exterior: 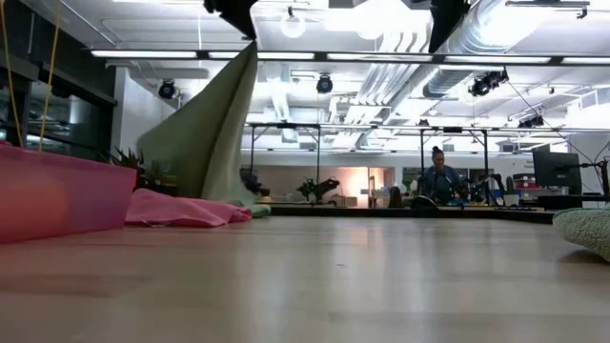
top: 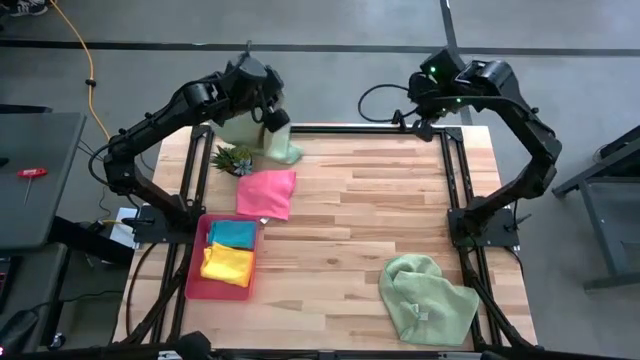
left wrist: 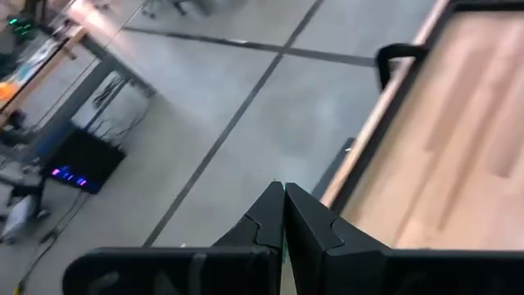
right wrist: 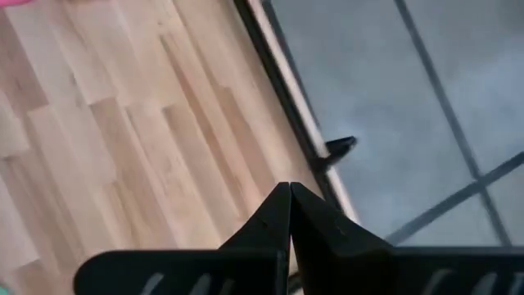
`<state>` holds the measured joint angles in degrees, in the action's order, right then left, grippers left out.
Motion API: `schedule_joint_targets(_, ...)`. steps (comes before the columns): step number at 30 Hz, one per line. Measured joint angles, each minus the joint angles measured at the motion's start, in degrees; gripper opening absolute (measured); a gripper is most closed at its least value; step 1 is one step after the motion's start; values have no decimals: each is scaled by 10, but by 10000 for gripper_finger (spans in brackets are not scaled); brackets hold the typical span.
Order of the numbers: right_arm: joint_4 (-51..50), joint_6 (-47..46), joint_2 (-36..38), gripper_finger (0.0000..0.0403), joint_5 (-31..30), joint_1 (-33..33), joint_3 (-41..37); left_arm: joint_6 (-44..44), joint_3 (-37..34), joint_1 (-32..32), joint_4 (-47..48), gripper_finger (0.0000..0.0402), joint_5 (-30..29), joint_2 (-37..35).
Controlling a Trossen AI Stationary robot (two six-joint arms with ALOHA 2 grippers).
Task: Fold microfiber towels
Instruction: Fold the top green microfiber towel
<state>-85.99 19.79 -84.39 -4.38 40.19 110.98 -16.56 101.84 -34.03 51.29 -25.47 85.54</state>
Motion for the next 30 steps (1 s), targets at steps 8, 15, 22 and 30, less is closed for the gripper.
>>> schedule_joint_targets(8, 99, -28, 49, 0, 48, -4, -96, 71, 0, 67, -51, 0, 58, 11)
schedule_joint_targets(15, 144, -33, 111, 0, 70, 9, -188, 89, 0, 164, -131, 0, 72, 56)
schedule_joint_targets(22, 146, -43, 163, 0, 141, 29, -281, 96, 42, 212, -175, 0, 69, 122)
schedule_joint_targets(30, 179, -61, 202, 0, 215, 29, -375, 118, 185, 205, -97, 0, 69, 208)
